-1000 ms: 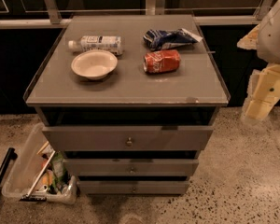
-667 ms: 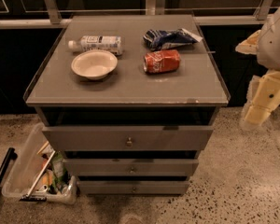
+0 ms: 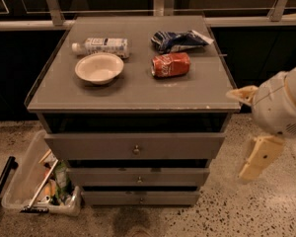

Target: Open bottom drawer

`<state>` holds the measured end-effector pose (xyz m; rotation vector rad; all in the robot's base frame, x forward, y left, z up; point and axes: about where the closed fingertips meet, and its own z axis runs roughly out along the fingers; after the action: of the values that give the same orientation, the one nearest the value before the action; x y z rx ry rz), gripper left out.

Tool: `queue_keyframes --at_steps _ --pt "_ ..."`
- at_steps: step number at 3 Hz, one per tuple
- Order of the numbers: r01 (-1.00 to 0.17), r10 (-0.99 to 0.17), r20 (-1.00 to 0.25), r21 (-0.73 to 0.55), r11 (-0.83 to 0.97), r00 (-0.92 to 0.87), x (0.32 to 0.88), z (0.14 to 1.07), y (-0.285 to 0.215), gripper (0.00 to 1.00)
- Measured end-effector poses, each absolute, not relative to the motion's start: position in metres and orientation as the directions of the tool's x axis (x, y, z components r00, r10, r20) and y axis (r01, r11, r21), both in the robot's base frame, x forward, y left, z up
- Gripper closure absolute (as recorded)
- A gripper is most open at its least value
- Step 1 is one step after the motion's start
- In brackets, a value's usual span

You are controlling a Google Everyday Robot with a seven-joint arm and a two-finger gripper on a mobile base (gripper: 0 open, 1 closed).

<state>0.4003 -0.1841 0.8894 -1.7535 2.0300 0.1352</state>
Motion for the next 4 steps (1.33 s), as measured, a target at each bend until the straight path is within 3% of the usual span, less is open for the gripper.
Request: queue_keyframes --at_steps 2,4 --pt "-0.976 -0.897 -0.439 -0.176 0.13 -0.041 0.37 0.785 -0.155 0.0" --pt "-0.975 -0.897 -0.439 -0.173 0.14 -0.051 0.376 0.754 -0.147 0.0"
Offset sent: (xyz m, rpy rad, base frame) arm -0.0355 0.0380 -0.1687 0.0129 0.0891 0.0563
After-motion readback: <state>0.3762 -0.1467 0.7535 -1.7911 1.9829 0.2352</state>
